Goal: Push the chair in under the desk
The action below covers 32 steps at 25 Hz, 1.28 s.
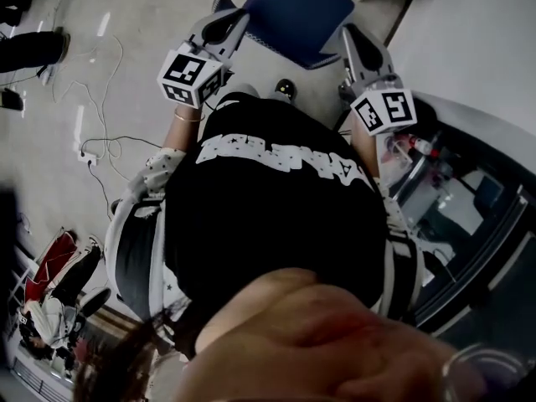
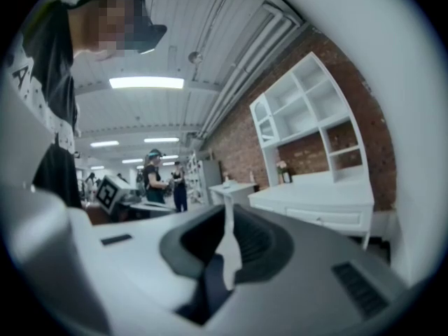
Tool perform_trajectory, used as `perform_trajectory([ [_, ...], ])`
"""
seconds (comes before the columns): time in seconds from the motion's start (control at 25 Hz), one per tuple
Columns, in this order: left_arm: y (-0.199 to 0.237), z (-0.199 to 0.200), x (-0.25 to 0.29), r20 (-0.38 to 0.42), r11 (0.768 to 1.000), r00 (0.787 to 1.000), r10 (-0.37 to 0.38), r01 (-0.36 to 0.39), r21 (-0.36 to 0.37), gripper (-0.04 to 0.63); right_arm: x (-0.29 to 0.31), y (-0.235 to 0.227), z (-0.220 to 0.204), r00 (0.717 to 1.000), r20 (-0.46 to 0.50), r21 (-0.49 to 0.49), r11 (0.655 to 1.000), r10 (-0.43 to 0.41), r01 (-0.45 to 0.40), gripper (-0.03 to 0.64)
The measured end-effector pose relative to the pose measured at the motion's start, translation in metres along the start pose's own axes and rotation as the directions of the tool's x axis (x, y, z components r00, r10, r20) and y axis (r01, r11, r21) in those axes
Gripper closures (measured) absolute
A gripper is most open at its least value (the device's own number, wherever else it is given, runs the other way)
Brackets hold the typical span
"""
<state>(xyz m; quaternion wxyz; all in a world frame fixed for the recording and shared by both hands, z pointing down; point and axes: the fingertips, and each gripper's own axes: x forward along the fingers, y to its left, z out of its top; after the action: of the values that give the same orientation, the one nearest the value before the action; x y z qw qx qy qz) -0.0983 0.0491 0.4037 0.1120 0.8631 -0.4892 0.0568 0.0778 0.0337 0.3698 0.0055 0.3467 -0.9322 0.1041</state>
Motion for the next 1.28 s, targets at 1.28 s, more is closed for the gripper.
perform_trajectory([
  [1.28,0.033,-0.133,0.025,-0.592,0.749,0.770,-0.239,0.534,0.392,0.383,0.035,0.048,-0.145,0.873,-0.452,-0.102,0.983,-0.184,0.154,0.446],
])
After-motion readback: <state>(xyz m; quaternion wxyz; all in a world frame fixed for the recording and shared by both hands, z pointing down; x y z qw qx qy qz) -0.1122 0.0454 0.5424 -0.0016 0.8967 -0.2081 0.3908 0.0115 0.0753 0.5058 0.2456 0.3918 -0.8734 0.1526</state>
